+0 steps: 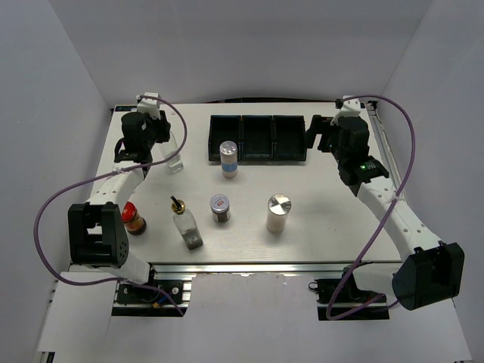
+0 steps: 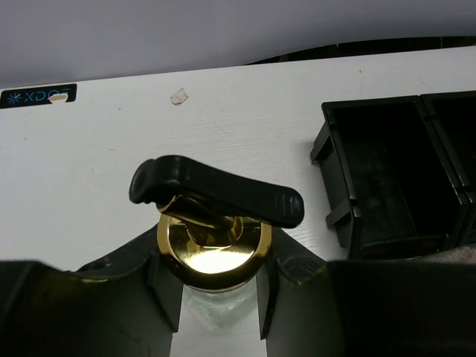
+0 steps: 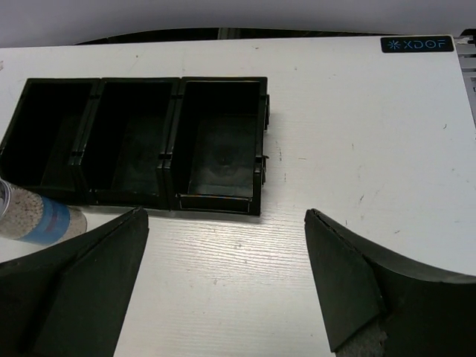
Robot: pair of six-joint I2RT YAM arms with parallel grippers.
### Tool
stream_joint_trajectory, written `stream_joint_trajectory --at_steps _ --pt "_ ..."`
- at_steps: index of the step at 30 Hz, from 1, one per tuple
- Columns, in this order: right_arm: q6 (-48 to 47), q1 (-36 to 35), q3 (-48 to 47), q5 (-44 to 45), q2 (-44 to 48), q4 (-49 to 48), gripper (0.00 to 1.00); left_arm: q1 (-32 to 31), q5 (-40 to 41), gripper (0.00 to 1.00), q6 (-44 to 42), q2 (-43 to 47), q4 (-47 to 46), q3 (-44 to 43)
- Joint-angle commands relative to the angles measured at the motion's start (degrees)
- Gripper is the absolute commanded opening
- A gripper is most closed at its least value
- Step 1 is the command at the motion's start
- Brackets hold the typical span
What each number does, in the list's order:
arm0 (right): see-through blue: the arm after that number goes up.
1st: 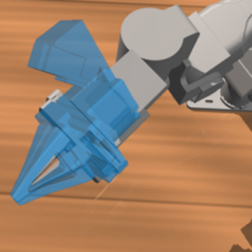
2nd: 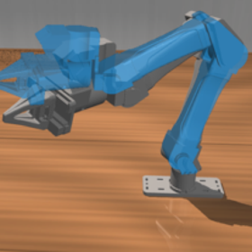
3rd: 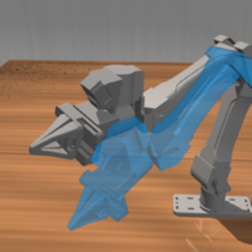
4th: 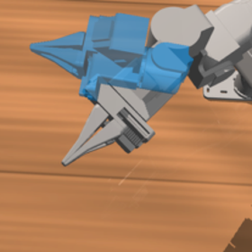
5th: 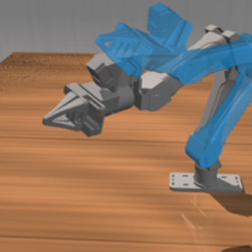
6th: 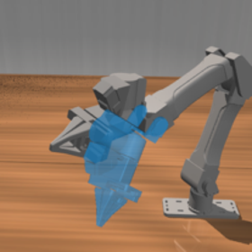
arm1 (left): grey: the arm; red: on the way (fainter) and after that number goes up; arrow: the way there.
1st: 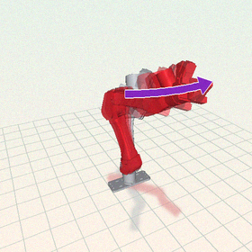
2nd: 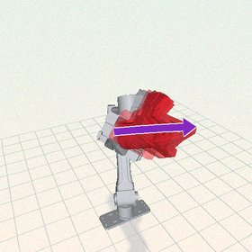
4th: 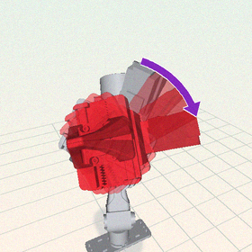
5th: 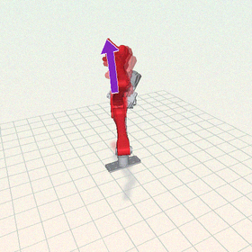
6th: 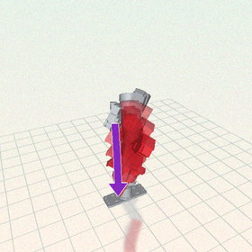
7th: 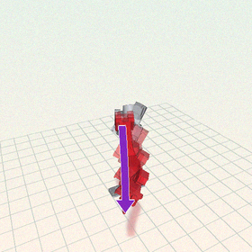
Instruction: Organize the condiment bottles
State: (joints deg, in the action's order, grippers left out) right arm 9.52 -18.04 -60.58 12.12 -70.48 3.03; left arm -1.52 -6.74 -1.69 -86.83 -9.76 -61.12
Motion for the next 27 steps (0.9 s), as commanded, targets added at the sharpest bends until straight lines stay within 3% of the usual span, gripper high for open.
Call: stream_joint_trajectory --at_steps 1,2,5,17,21,27 --pt "-1.52 0.20 -2.62 2.47 0.34 -0.83 0.89 -0.33 0.85 0.38 -0.59 -0.18 -0.35 -2.86" --pt "-1.61 0.29 -2.53 2.64 0.51 -0.74 0.89 -0.41 1.12 0.25 -0.59 -0.19 -0.26 -3.47" --pt "-1.70 0.29 -2.44 3.17 0.95 -0.57 0.89 -0.41 1.56 0.00 -0.16 0.17 -0.08 -5.57" --pt "-1.08 0.91 1.16 3.96 2.54 -2.23 0.90 -3.05 -6.17 0.00 9.69 -2.20 -6.41 -21.22" --pt "-1.52 1.34 0.29 4.40 1.84 -1.53 0.89 -5.77 -7.76 0.00 11.36 -6.50 -8.26 -27.89" --pt "-1.61 1.78 1.07 2.91 2.19 -1.45 0.89 -10.17 -7.49 0.00 11.54 -17.66 -3.61 -44.06"
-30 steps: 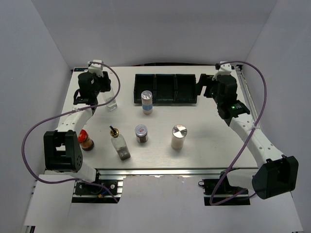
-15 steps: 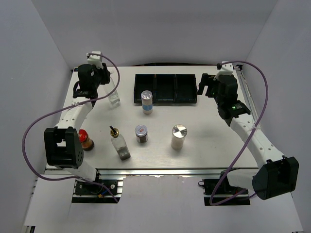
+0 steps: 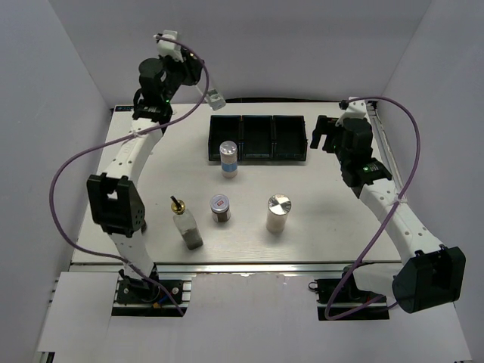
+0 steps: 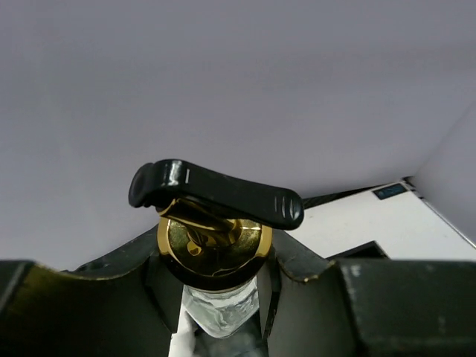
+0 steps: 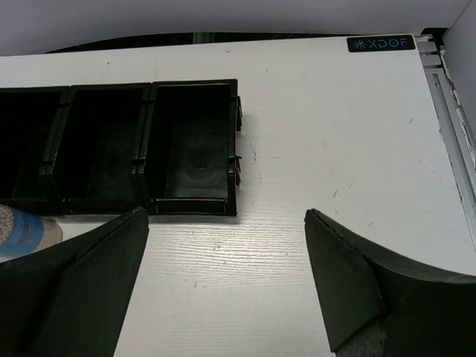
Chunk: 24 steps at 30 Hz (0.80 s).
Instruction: Organize the condiment bottles
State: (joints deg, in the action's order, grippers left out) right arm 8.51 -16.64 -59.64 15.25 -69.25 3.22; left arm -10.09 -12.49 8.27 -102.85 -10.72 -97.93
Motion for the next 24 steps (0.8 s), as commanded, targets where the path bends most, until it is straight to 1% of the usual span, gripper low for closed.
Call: stream_joint_trajectory --at_steps 1,2,5,9,14,21,24 --pt "-0.60 0.47 0.22 -0.30 0.88 -1.55 0.90 -2.12 -2.53 0.00 1.83 -3.22 -0.72 -9.54" --pt "-0.69 0.56 0.14 -0.30 0.70 -1.47 0.89 -2.48 -3.06 0.00 1.83 -6.19 0.34 -13.91" --pt "-1.04 0.91 -0.04 -0.13 0.35 -1.29 0.89 -4.41 -3.86 0.00 0.26 -10.43 3.68 -19.65" --pt "-0.95 1.26 -0.22 -0.57 0.26 -0.77 0.89 -7.14 -0.61 0.00 -2.64 -12.11 5.35 -21.07" --pt "-1.13 1.53 0.39 -0.57 0.70 -0.76 0.89 -8.46 1.77 0.00 -5.98 -10.97 5.45 -18.62" --pt "-1.39 1.79 0.31 -0.83 0.17 -0.06 0.89 -8.63 1.07 0.00 -8.09 -11.41 5.80 -17.03" --pt "-1.57 1.88 0.14 -0.83 0.00 -0.06 0.89 -8.55 2.64 0.00 -8.88 -11.50 5.19 -15.36"
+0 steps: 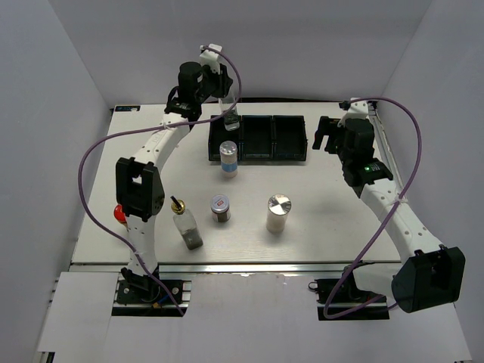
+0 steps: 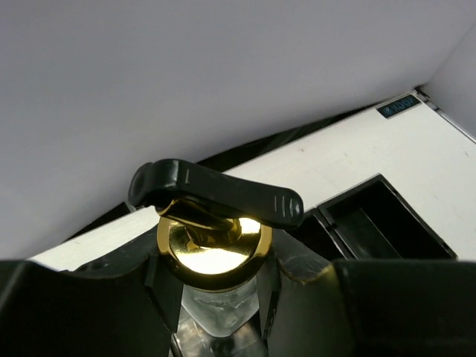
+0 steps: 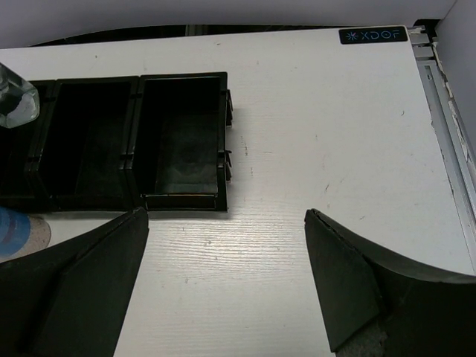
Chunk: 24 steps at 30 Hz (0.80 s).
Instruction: Organize the condiment bottles
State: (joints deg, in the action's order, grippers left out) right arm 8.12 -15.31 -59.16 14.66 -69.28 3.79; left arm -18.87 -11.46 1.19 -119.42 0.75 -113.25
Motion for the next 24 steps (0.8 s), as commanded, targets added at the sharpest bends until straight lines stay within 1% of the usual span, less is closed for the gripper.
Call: stream_joint_trajectory --at_steps 1,4,10,15,16,18,19,21,22,24 --pt "-1.18 0.46 -0.35 -0.15 0.10 -0.54 0.89 0.24 2.32 0.00 -3.46 5.07 -6.47 0.31" --pt "-1.18 0.55 -0.09 0.64 0.10 -0.45 0.89 0.24 3.55 0.00 -4.70 4.72 -7.16 0.75" --pt "-1.70 0.72 -0.08 1.69 -0.33 -0.45 0.90 0.24 2.68 0.00 -4.71 0.59 -7.70 -0.48" --pt "-2.06 0.98 0.00 2.13 -0.51 -0.37 0.89 0.24 2.67 0.00 -4.44 -0.20 -11.65 2.42" --pt "-2.14 0.90 -0.08 2.22 -0.68 -0.36 0.89 0.15 3.37 0.07 -4.79 -0.20 -11.74 2.68" --pt "-2.41 0.98 -0.08 2.22 -0.60 -0.37 0.89 0.24 4.08 0.11 -5.93 -0.12 -12.70 3.82" --pt "-2.41 0.90 -0.17 2.22 -0.51 -0.19 0.89 0.24 4.43 0.17 -6.20 0.23 -13.23 5.39" --pt "-2.76 1.07 -0.17 2.22 -0.34 -0.19 0.89 0.24 4.08 0.22 -6.73 0.41 -14.28 6.64" --pt "-2.76 1.07 -0.17 2.22 -0.25 -0.19 0.90 0.24 3.91 0.28 -6.73 0.59 -14.64 7.68" --pt "-2.85 1.07 -0.08 2.22 0.02 -0.19 0.90 0.24 2.85 0.34 -6.73 0.85 -15.08 8.31"
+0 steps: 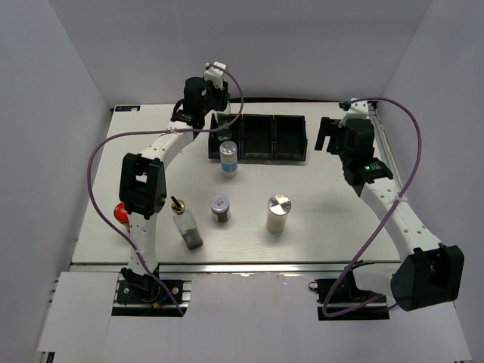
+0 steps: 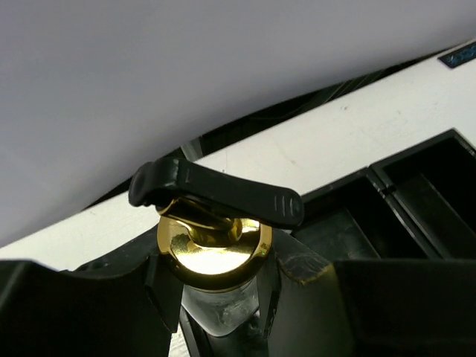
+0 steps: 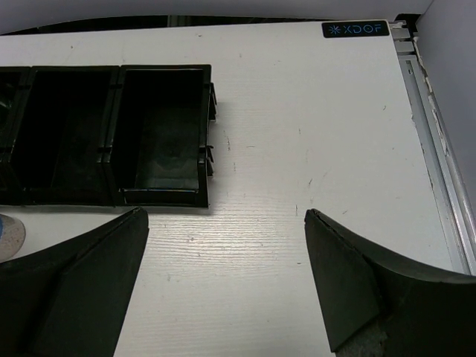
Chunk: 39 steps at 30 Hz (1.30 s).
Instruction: Organize the condiment bottles
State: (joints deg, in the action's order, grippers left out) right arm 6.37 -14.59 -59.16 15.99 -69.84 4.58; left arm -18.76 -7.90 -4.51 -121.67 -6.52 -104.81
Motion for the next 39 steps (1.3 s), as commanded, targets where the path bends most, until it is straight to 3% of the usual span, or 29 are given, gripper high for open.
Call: stream_joint_trajectory --at_steps 1,2,4,6,7,16,26,31,39 --pt "-1.01 0.35 0.00 0.89 0.76 -0.98 0.90 0.13 -0.97 0.40 -0.94 3.28 -7.71 0.40" --pt "-1.01 0.35 -0.08 0.89 0.94 -0.89 0.89 0.13 -1.24 0.52 -1.02 3.45 -7.63 0.66" --pt "-1.10 0.35 0.01 1.06 1.29 -0.89 0.89 0.13 -0.98 0.64 -0.94 4.07 -7.63 1.62" --pt "-1.10 0.35 0.09 1.50 1.64 -0.80 0.89 0.13 0.16 0.90 -0.94 4.33 -7.36 2.16" --pt "-1.01 0.35 0.18 1.76 1.90 -0.71 0.89 0.13 0.34 0.93 -0.94 4.51 -7.19 2.33" --pt "-0.13 0.35 0.53 -0.78 4.19 0.17 0.90 0.13 0.43 0.98 0.12 8.72 -4.03 4.53" --pt "0.66 0.35 -0.17 -2.10 4.28 1.75 0.89 0.13 1.13 0.98 2.67 17.60 6.16 7.34" --pt "1.27 0.35 -0.26 -2.72 5.24 2.45 0.89 0.13 3.76 0.98 6.97 22.95 16.08 10.49" --pt "2.59 0.35 0.09 -6.93 7.61 2.54 0.90 0.13 17.01 0.98 17.51 44.89 24.18 25.26"
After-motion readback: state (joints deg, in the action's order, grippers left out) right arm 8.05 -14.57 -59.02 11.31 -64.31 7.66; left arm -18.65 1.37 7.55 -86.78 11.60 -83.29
